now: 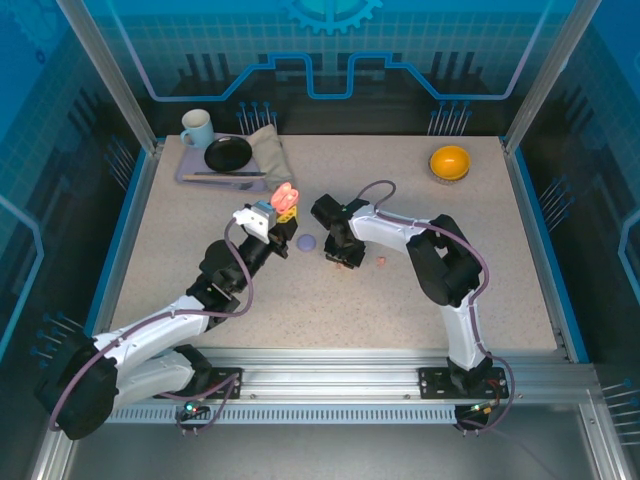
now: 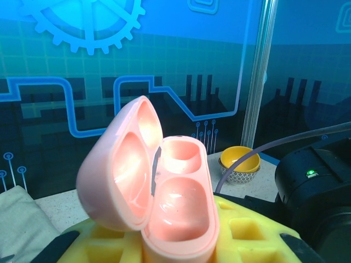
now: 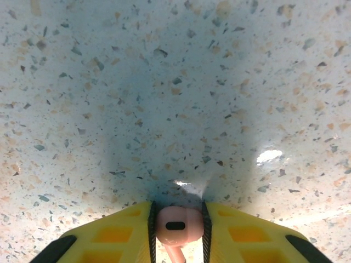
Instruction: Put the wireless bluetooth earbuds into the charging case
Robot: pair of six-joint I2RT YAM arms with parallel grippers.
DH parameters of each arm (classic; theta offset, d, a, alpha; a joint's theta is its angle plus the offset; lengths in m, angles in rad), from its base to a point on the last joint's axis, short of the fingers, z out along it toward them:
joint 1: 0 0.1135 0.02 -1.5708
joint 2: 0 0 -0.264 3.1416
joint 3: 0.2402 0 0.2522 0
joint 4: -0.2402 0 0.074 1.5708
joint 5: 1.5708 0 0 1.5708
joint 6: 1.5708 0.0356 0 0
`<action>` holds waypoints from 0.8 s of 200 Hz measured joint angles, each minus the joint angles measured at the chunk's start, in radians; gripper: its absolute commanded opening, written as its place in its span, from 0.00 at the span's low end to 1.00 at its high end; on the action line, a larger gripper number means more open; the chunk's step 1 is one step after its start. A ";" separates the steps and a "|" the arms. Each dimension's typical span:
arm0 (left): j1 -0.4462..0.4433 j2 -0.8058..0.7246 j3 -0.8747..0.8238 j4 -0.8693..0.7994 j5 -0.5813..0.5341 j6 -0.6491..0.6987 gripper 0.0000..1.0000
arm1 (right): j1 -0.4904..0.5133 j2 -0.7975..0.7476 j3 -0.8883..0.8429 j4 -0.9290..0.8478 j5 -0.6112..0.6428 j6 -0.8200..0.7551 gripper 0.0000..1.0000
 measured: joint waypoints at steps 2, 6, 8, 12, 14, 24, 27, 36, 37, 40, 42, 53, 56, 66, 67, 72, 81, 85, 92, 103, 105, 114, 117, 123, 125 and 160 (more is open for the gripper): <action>0.000 0.000 0.000 0.000 0.000 0.000 0.00 | 0.000 0.000 0.000 0.000 0.000 0.000 0.26; 0.000 0.000 0.000 -0.001 0.000 0.000 0.00 | 0.000 -0.002 -0.002 0.002 0.001 -0.006 0.26; 0.000 0.000 0.000 -0.001 0.000 0.000 0.00 | 0.000 -0.003 -0.004 0.003 0.001 -0.006 0.26; 0.000 0.000 0.000 -0.001 0.000 0.000 0.00 | 0.000 -0.005 -0.007 0.006 0.003 -0.010 0.25; 0.000 0.000 0.000 -0.001 0.000 0.000 0.00 | 0.000 -0.006 -0.009 0.007 0.004 -0.011 0.25; 0.000 0.000 0.000 -0.001 0.002 0.000 0.00 | 0.000 -0.013 -0.018 0.014 0.011 -0.021 0.25; 0.000 0.000 0.000 -0.002 0.003 0.000 0.00 | 0.000 -0.014 -0.019 0.016 0.014 -0.024 0.25; 0.000 0.000 0.000 -0.003 0.006 0.000 0.00 | -0.001 -0.019 -0.026 0.019 0.024 -0.031 0.25; 0.000 0.000 0.000 -0.004 0.007 0.000 0.00 | -0.001 -0.021 -0.027 0.020 0.026 -0.033 0.25; 0.000 0.000 0.000 -0.005 0.008 0.000 0.00 | -0.001 -0.024 -0.031 0.023 0.031 -0.037 0.25; 0.000 0.000 0.000 -0.005 0.008 0.000 0.00 | -0.001 -0.026 -0.032 0.023 0.031 -0.037 0.25; 0.000 0.000 0.000 -0.008 0.011 0.000 0.00 | -0.001 -0.039 -0.042 0.025 0.048 -0.050 0.25; 0.000 0.000 0.000 -0.008 0.011 0.000 0.00 | -0.001 -0.043 -0.045 0.026 0.050 -0.052 0.25; 0.000 -0.001 0.000 -0.013 0.013 0.000 0.00 | -0.001 -0.059 -0.052 0.027 0.062 -0.064 0.25; 0.000 -0.001 0.000 -0.013 0.013 0.000 0.00 | -0.001 -0.060 -0.052 0.027 0.063 -0.066 0.25; 0.000 -0.002 0.000 -0.016 0.016 0.000 0.00 | -0.001 -0.068 -0.055 0.028 0.070 -0.070 0.25; 0.000 -0.004 0.000 -0.023 0.019 0.000 0.00 | -0.001 -0.083 -0.060 0.033 0.080 -0.082 0.25; 0.000 -0.006 0.000 -0.026 0.020 0.000 0.00 | -0.001 -0.090 -0.063 0.036 0.084 -0.085 0.25; 0.000 -0.007 0.000 -0.027 0.023 0.000 0.00 | -0.001 -0.105 -0.068 0.039 0.094 -0.094 0.25; 0.001 -0.009 0.000 -0.028 0.026 0.000 0.00 | -0.001 -0.127 -0.077 0.046 0.108 -0.109 0.25; 0.001 -0.009 0.000 -0.029 0.026 0.000 0.00 | -0.001 -0.132 -0.079 0.047 0.110 -0.111 0.25; 0.001 -0.011 0.000 -0.031 0.027 0.000 0.00 | -0.001 -0.156 -0.089 0.053 0.126 -0.127 0.25; 0.001 -0.011 0.000 -0.032 0.027 0.000 0.00 | -0.001 -0.164 -0.093 0.055 0.129 -0.132 0.25; 0.001 -0.012 0.000 -0.035 0.030 0.000 0.00 | -0.001 -0.184 -0.101 0.061 0.138 -0.143 0.25; 0.001 -0.012 0.000 -0.035 0.031 0.000 0.00 | -0.001 -0.193 -0.104 0.062 0.143 -0.145 0.25; 0.001 -0.013 0.004 -0.060 0.073 0.001 0.00 | -0.006 -0.363 -0.148 0.117 0.217 -0.240 0.25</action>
